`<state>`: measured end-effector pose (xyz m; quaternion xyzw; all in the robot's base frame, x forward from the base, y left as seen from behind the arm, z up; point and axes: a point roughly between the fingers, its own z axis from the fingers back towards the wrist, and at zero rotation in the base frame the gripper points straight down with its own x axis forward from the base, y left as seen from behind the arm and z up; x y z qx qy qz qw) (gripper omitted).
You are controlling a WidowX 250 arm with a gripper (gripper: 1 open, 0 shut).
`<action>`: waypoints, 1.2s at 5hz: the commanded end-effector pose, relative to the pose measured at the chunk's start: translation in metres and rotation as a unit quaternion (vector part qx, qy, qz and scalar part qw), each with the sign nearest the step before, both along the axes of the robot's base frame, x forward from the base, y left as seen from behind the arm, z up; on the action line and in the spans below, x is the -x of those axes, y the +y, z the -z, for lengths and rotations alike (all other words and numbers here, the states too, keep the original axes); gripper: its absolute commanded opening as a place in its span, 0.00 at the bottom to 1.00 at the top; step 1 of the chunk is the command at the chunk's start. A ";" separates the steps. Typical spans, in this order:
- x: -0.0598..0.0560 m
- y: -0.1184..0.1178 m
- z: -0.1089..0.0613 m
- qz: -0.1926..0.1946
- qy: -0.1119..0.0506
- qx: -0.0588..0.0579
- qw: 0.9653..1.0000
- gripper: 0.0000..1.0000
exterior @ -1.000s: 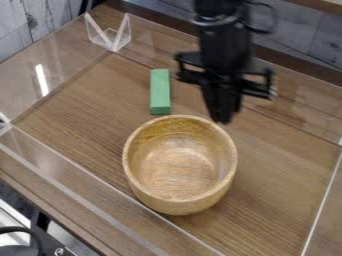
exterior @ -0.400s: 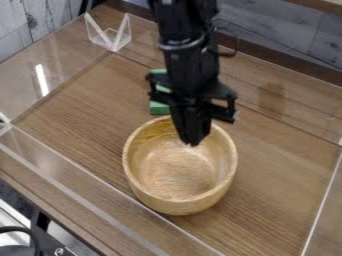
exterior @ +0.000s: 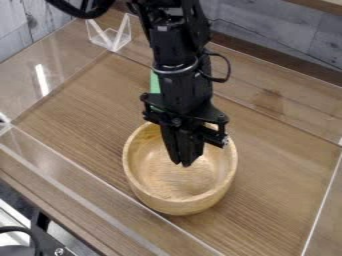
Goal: Put green stick into wooden bowl
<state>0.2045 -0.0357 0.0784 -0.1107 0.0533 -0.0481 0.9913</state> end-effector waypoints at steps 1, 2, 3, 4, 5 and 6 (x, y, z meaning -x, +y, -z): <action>-0.005 0.002 -0.006 -0.001 -0.006 0.001 1.000 1.00; -0.005 0.004 -0.009 -0.005 -0.003 0.003 1.000 1.00; -0.008 0.005 -0.017 -0.009 -0.016 0.006 1.000 1.00; -0.011 0.006 -0.026 -0.013 -0.031 0.008 0.999 1.00; -0.017 0.008 -0.035 -0.019 -0.047 0.008 0.999 1.00; -0.025 0.012 -0.046 -0.029 -0.067 0.005 0.997 1.00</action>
